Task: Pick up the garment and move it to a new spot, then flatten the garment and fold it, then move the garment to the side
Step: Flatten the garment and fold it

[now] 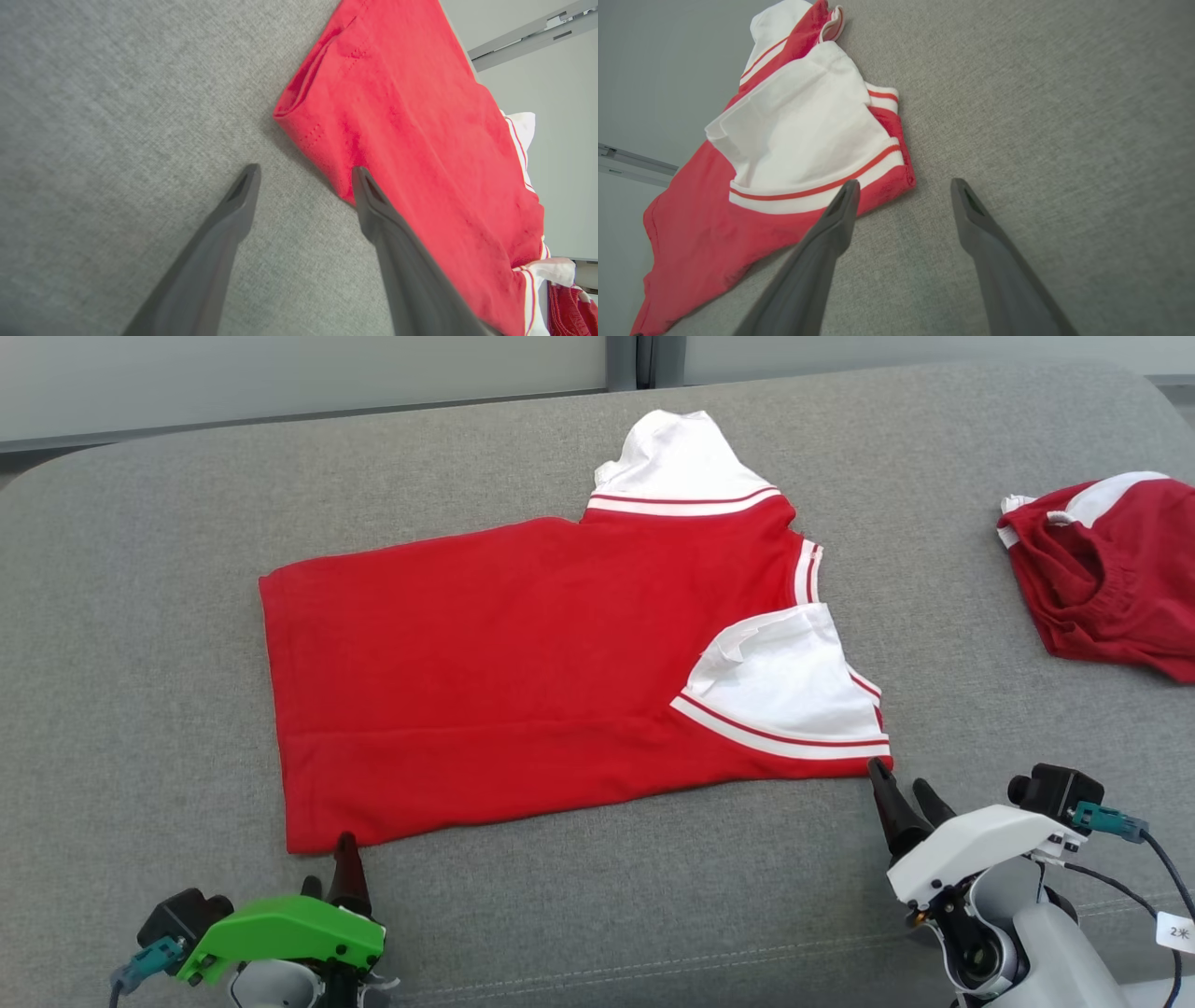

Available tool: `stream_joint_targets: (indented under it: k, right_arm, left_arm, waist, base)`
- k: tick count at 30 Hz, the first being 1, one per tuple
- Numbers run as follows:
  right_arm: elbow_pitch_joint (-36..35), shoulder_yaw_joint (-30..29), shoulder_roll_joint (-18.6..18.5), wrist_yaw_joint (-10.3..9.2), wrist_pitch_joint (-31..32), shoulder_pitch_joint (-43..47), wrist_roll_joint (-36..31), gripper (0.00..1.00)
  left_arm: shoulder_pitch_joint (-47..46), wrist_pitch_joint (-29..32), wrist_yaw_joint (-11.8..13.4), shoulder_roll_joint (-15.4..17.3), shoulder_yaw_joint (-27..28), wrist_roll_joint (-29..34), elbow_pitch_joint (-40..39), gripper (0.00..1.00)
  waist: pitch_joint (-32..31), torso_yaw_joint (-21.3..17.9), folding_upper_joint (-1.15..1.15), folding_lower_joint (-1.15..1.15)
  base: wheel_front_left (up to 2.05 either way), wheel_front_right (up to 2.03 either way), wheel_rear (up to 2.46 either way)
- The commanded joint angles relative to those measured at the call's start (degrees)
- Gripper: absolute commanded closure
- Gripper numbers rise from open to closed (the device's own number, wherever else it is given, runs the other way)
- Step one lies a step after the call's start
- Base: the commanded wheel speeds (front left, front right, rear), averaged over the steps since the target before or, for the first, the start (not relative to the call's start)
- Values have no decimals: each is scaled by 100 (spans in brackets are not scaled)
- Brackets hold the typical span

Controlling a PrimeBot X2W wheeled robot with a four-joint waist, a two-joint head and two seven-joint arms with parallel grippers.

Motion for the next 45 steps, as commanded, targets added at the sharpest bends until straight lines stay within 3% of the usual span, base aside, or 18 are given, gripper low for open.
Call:
stream_joint_targets:
  k: [1,14,15,17,18,19,21,24,25,26,28,29,36,45]
  right_arm:
    - [124,48,3,-1,-38,-119,67,0]
    - [674,389,32,-1,-221,-454,345,0]
    - [718,415,32,-2,-231,-489,389,0]
    - [813,463,34,-2,-268,-571,509,0]
    - [861,491,34,-2,-282,-618,559,0]
    - [948,547,34,-2,-335,-722,685,0]
    - [1042,611,34,-2,-383,-821,785,0]
    - [1182,711,35,-2,-509,-995,838,0]
    - [1225,738,35,-2,-558,-1051,843,21]
    - [1267,759,33,-2,-615,-1100,829,55]
    - [1349,787,31,-2,-736,-1195,786,77]
    - [1375,798,30,-2,-792,-1238,793,100]
    - [1184,885,-205,-1,-1026,-1280,958,100]
    - [557,735,-764,-3,-1083,-687,1072,100]
  left_arm:
    - [-146,-23,-74,-10,17,-36,105,0]
    - [-704,-236,-380,-146,253,-320,785,0]
    - [-753,-246,-403,-159,254,-327,857,8]
    - [-843,-295,-469,-182,235,-343,955,47]
    - [-886,-295,-499,-192,221,-349,999,57]
    - [-963,-340,-555,-216,183,-341,1072,83]
    - [-1015,-365,-593,-227,162,-337,1119,99]
    - [-1089,-433,-661,-243,143,-328,1193,100]
    - [-1103,-458,-684,-245,138,-323,1209,100]
    - [-1112,-487,-695,-250,135,-317,1222,100]
    - [-1125,-534,-747,-249,132,-295,1228,100]
    - [-1123,-548,-774,-249,125,-292,1221,100]
    - [-829,-623,-939,-193,58,-217,945,100]
    - [4,-591,-831,-185,-143,-173,85,100]
  waist:
    - [46,7,0,0]
    - [252,20,0,0]
    - [264,15,0,0]
    - [286,8,0,0]
    - [297,6,0,0]
    - [316,12,0,0]
    - [328,19,0,0]
    - [335,37,0,0]
    - [335,45,0,0]
    - [333,51,0,0]
    - [325,64,0,0]
    - [317,72,0,0]
    - [260,122,0,0]
    - [253,178,0,0]
  base:
    - [0,0,0]
    - [0,0,0]
    - [0,0,0]
    - [0,0,0]
    - [0,0,0]
    - [0,0,0]
    - [0,0,0]
    - [0,0,0]
    - [0,0,0]
    - [0,0,0]
    - [0,0,0]
    - [0,0,0]
    - [0,0,0]
    - [0,0,0]
